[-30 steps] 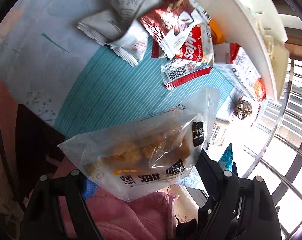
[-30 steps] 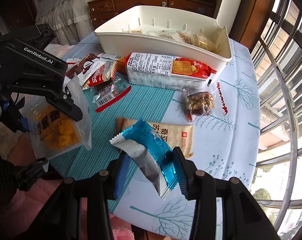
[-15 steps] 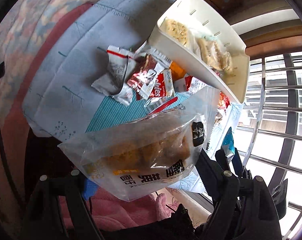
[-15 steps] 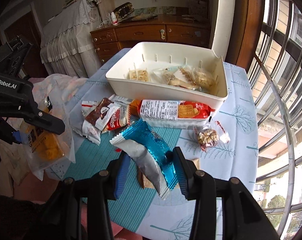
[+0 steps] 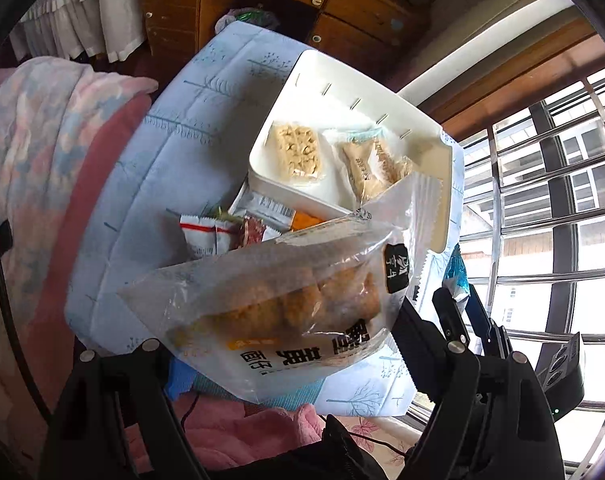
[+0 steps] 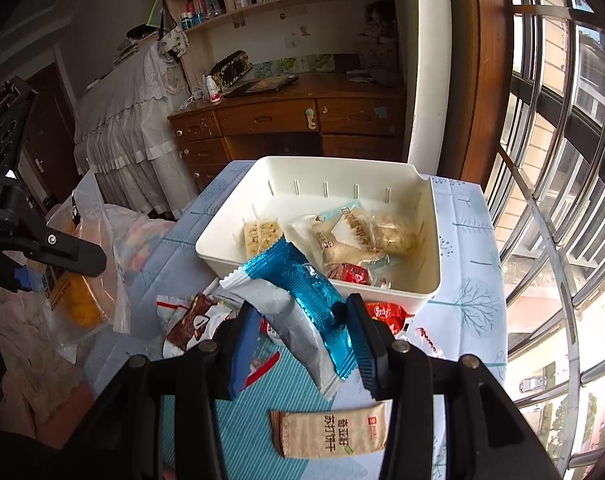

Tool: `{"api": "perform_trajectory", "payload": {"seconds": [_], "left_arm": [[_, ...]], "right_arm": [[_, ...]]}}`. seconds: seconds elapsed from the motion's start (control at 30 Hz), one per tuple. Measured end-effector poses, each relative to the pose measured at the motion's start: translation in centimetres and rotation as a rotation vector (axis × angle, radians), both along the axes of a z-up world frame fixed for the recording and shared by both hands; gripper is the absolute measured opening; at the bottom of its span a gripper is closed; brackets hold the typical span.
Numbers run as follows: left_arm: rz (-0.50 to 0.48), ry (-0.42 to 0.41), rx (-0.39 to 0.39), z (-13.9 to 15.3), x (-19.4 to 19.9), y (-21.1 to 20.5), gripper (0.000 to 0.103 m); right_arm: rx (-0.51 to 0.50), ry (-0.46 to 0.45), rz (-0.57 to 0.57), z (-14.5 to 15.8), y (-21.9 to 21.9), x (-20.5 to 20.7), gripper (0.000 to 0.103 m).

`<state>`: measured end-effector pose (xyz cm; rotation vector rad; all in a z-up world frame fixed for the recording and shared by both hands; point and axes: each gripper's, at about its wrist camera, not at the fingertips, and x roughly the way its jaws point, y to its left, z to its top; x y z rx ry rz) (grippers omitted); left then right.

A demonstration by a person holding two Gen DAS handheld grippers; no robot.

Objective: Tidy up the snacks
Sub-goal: 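Carry the cake bag and blue packet into the white tray and open both grippers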

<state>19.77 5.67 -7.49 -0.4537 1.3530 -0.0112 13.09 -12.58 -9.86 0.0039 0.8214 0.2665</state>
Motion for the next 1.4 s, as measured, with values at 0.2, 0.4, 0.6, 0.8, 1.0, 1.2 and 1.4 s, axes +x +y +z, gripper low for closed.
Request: {"api": "perform_trajectory", "payload": {"seconds": [0.2, 0.4, 0.6, 0.8, 1.0, 1.2, 1.4], "left_arm": [[-0.042, -0.075, 0.012, 0.9, 2.7, -0.7, 0.083], [-0.067, -0.133, 0.006, 0.3, 5.7, -1.1, 0.083], [-0.098, -0.197, 0.009, -1.2, 8.5, -1.5, 0.083], [-0.123, -0.264, -0.009, -2.7, 10.4, -1.9, 0.083], [-0.161, -0.323, 0.019, -3.5, 11.5, -2.5, 0.083], [-0.196, -0.393, 0.048, -3.2, 12.2, -3.1, 0.084], [-0.233, -0.39, 0.084, -3.1, 12.4, -3.7, 0.086]], "right_arm": [[0.01, -0.03, -0.021, 0.3, -0.5, 2.0, 0.044], [0.026, -0.035, -0.038, -0.2, -0.9, 4.3, 0.044], [0.058, -0.021, -0.063, -1.3, -1.6, 6.6, 0.044], [0.088, 0.007, -0.106, -2.6, -2.6, 8.6, 0.044], [0.122, 0.024, -0.16, -3.6, -3.5, 10.0, 0.045], [0.142, 0.039, -0.193, -4.2, -3.9, 10.6, 0.045], [0.171, 0.096, -0.236, -5.0, -4.6, 11.0, 0.067]]}}
